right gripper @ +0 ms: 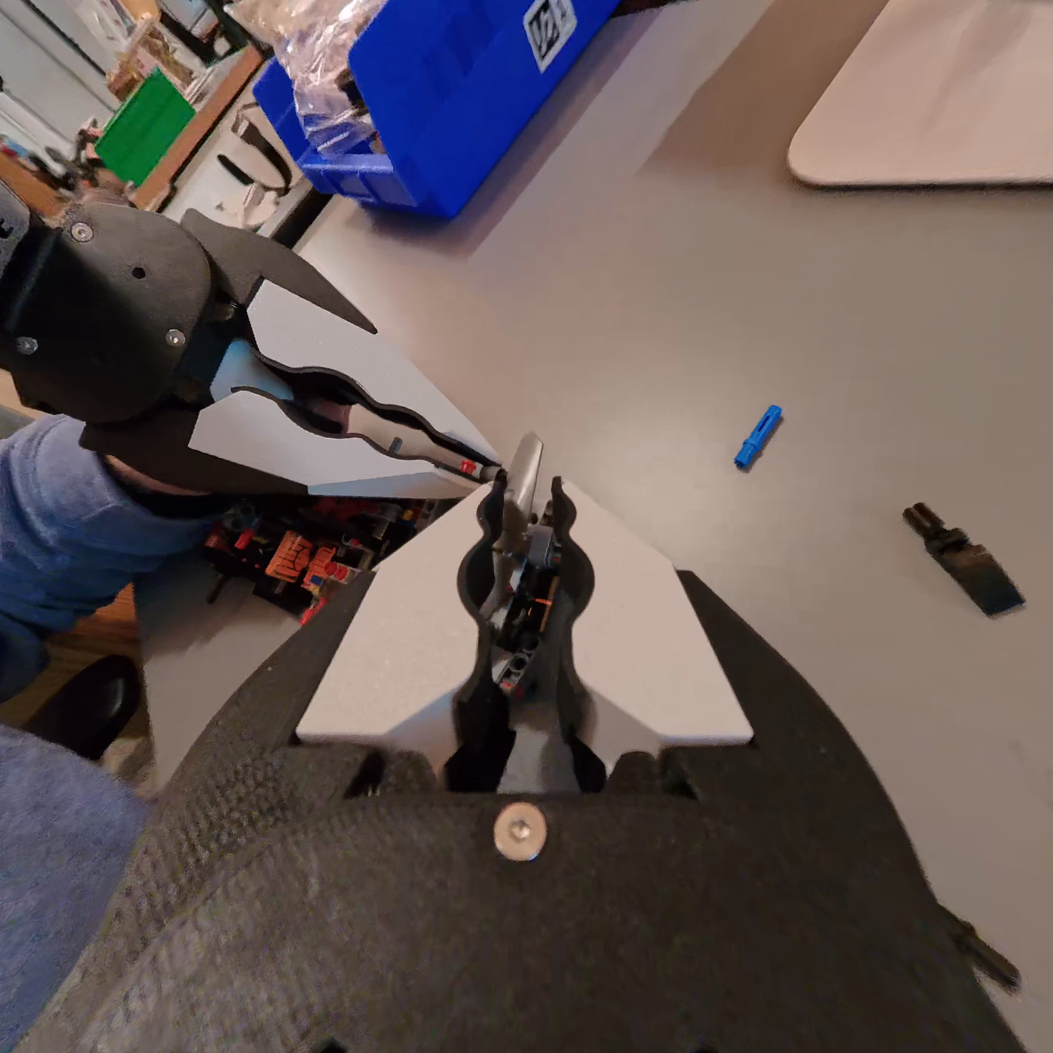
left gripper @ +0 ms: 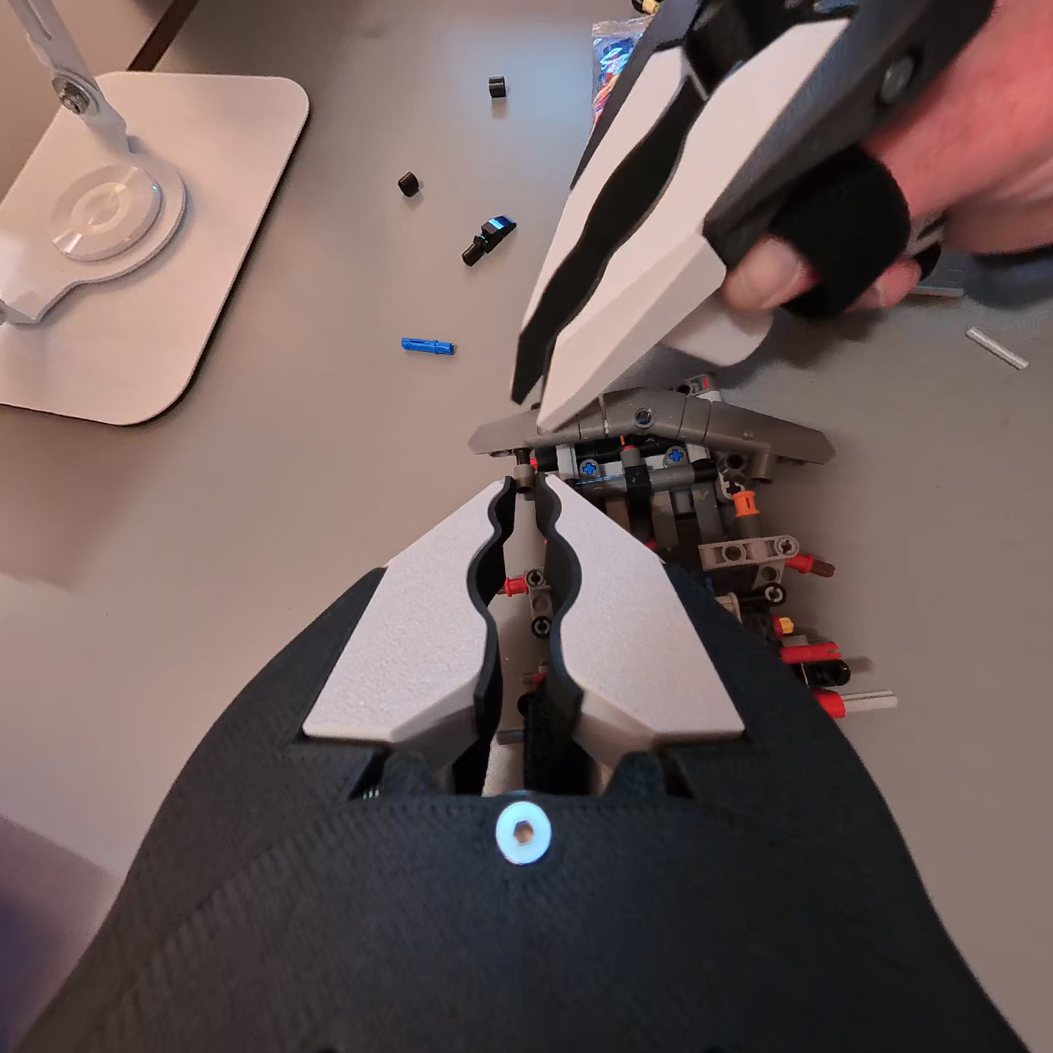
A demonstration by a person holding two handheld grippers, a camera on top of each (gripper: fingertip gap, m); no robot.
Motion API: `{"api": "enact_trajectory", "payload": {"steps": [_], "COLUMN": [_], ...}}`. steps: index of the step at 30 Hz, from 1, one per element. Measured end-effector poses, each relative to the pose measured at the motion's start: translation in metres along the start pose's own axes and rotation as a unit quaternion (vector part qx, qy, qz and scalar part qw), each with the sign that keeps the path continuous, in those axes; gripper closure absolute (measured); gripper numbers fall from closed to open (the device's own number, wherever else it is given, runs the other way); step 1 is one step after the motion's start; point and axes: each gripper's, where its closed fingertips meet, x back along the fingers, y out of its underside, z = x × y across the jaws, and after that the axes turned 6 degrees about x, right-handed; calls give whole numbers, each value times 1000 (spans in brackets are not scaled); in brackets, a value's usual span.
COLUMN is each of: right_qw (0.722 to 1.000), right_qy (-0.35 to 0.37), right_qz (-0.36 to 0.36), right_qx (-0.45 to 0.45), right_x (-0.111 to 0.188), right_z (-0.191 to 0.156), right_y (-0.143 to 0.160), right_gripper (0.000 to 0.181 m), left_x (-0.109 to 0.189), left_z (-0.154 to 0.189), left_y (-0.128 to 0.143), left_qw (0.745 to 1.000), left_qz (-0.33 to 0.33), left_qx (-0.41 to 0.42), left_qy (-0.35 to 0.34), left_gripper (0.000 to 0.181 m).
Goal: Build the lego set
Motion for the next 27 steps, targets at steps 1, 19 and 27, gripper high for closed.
{"api": "enact_trajectory", "payload": {"steps": [1, 19, 27], "right_qw": [1000, 990, 992], "right_qy": [-14, -83, -69], "right_qz": [-10, -12, -8], "right_qx": [-12, -113, -106], "right_x": [-1, -13, -14], "right_z": [-1, -8, -8], "right_y": [2, 6, 6], "right_gripper": [166, 175, 175], "left_x": [0, 1, 1], "left_z": [0, 0, 0], "left_y": [0, 0, 0], "left_qw": [1000, 1000, 1000], "left_qz": [0, 7, 10], "left_qx": [0, -2, -5], "left_qy": [2, -9, -19], "left_gripper": [176, 177, 177]}}
